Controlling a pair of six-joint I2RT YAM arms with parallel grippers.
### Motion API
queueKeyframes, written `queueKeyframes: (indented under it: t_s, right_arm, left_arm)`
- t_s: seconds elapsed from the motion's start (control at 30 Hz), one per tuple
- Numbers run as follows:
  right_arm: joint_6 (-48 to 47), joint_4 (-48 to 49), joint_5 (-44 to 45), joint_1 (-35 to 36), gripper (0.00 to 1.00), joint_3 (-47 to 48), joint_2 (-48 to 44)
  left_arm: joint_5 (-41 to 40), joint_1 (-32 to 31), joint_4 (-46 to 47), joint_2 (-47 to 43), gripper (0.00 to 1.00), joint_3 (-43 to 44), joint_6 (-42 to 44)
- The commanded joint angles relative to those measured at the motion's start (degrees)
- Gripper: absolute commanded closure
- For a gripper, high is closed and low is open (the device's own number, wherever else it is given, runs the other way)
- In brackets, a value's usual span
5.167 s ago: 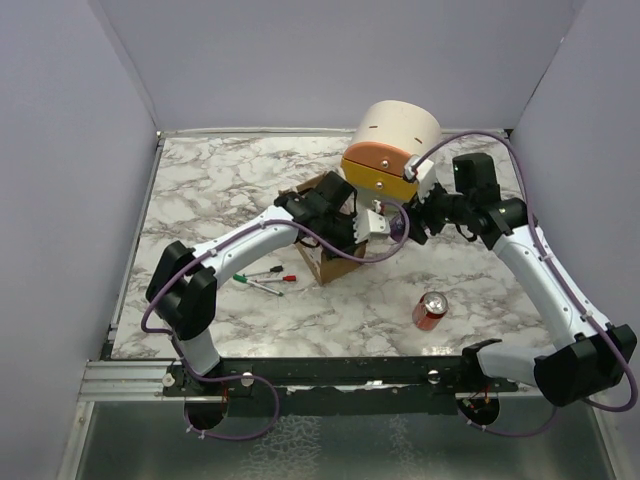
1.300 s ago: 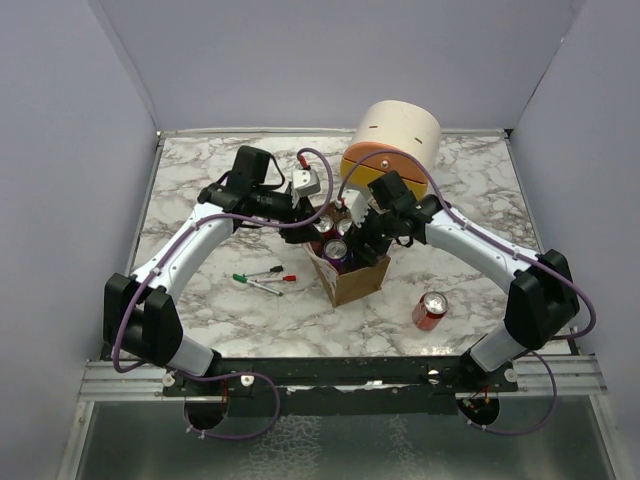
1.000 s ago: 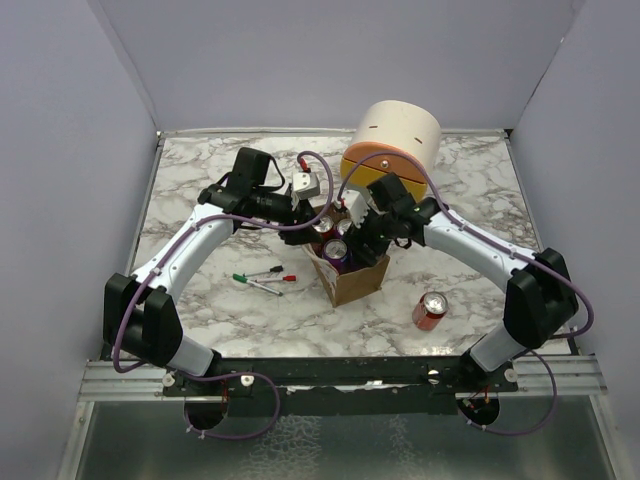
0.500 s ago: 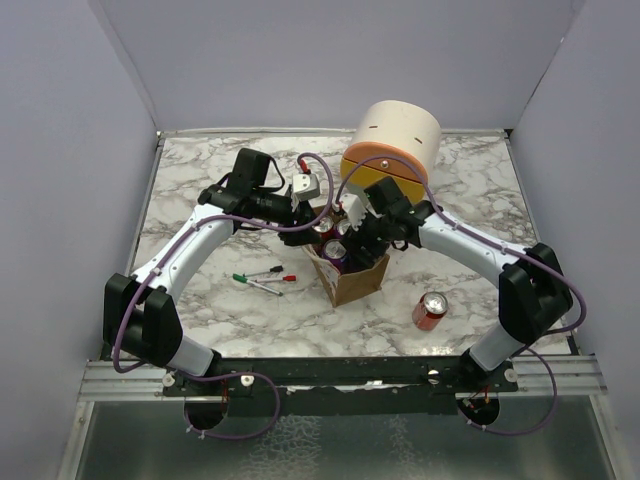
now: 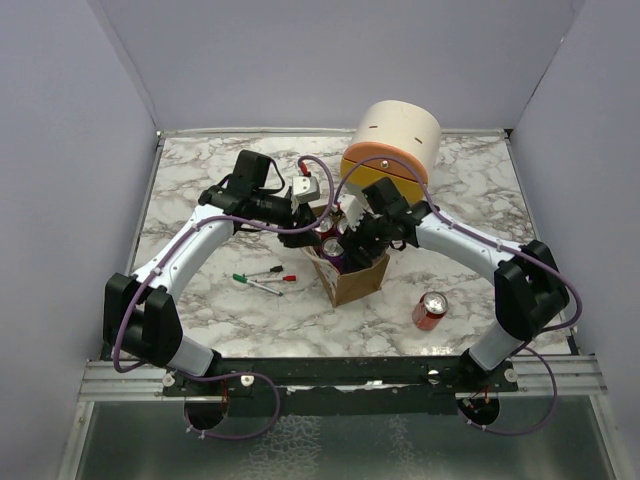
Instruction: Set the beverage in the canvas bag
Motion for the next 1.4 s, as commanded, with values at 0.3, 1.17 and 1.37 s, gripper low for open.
queueKeyframes:
  t_s: [0.3, 1.17, 1.37]
  right_arm:
    - [-1.72, 1.55, -0.37, 0.27, 0.61, -1.45, 0.93]
    - [-2.5, -3.81, -2.9, 0.27, 0.15, 4.63, -2.7]
    - [-2.88, -5.89, -4.3, 0.24, 0.16, 9.6, -4.68]
  left_arm:
    - [1.31, 0.07, -1.78, -1.31, 0.47, -1.0, 1.66]
    - [0.74, 0.09, -2.1, -1.96, 0.47, -1.33, 2.16]
    - [0.93, 0.07, -2.54, -2.09, 0.47, -1.19, 2.59]
